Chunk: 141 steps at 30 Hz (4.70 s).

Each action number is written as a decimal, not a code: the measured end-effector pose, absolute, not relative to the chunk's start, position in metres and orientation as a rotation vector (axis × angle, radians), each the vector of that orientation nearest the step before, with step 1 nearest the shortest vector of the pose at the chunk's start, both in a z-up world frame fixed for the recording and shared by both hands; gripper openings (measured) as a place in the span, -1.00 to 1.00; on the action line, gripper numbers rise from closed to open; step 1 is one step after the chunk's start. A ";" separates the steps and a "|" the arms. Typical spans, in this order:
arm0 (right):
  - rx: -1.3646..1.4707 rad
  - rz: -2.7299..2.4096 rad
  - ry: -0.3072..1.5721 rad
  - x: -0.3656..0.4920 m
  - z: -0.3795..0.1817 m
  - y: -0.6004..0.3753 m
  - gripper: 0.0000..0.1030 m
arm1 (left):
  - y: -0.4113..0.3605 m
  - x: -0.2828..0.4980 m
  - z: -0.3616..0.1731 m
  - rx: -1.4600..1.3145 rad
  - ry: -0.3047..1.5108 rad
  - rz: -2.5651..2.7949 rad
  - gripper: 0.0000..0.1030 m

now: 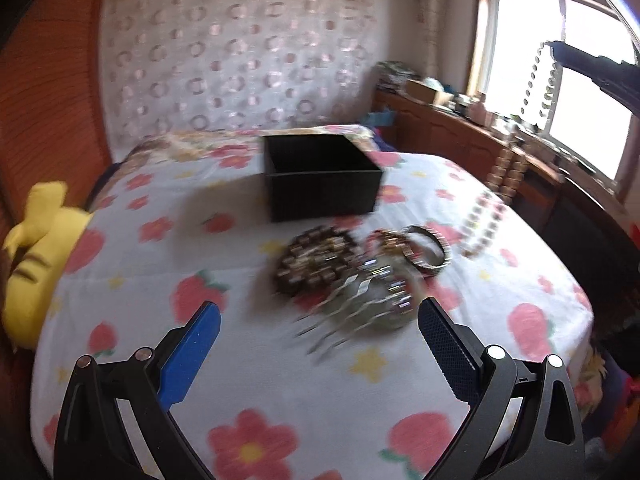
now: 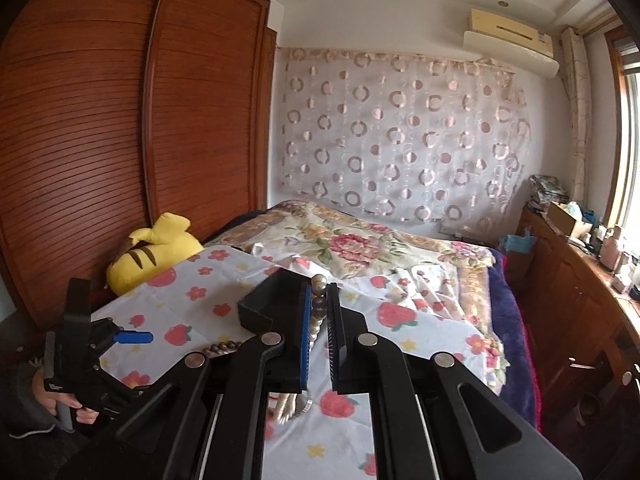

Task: Organize jewelry
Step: 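Lift the pearl necklace with the right gripper and carry it over the black box, then lower the pearl necklace into the black box and open the right gripper, then grasp the red string bracelet with the right gripper while the left gripper grasps the brown bead bracelet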

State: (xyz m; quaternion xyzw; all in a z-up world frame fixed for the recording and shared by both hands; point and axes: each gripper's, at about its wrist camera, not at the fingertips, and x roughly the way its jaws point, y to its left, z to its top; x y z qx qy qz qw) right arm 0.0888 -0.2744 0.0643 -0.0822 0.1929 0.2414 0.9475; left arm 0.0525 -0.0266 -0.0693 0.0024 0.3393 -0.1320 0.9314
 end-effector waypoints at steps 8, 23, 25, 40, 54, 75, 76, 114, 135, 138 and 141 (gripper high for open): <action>-0.142 0.432 0.440 0.098 0.045 -0.308 -0.83 | -0.096 0.089 -0.071 0.127 0.785 -0.458 0.48; -0.119 0.392 0.476 0.112 0.024 -0.329 -0.83 | -0.162 0.134 -0.099 0.277 0.922 -0.559 -0.45; -0.120 0.393 0.475 0.112 0.024 -0.329 -0.83 | -0.165 0.137 -0.102 0.288 0.946 -0.559 -0.54; -0.116 0.432 0.425 0.126 0.047 -0.308 -0.83 | -0.128 0.152 -0.049 0.208 0.837 -0.525 -0.92; -0.133 0.472 0.346 0.175 0.105 -0.256 -0.83 | -0.071 0.214 0.004 0.133 0.791 -0.421 -0.92; -0.123 0.541 0.450 0.236 0.085 -0.191 -0.83 | -0.037 0.234 -0.036 0.063 0.828 -0.353 -0.90; -0.128 0.542 0.449 0.237 0.084 -0.188 -0.83 | -0.035 0.232 -0.036 0.065 0.825 -0.349 -0.90; -0.184 0.591 0.668 0.248 -0.030 -0.142 -0.20 | 0.004 0.153 -0.059 0.067 0.740 -0.296 -0.14; -0.259 0.581 0.872 0.199 -0.126 -0.204 -0.59 | 0.009 0.107 -0.080 0.051 0.705 -0.268 0.72; -0.254 0.597 0.884 0.199 -0.127 -0.202 -0.59 | 0.008 0.104 -0.082 0.055 0.707 -0.271 0.72; -0.299 0.599 0.893 0.196 -0.130 -0.194 -0.59 | 0.008 0.101 -0.084 0.054 0.709 -0.273 0.72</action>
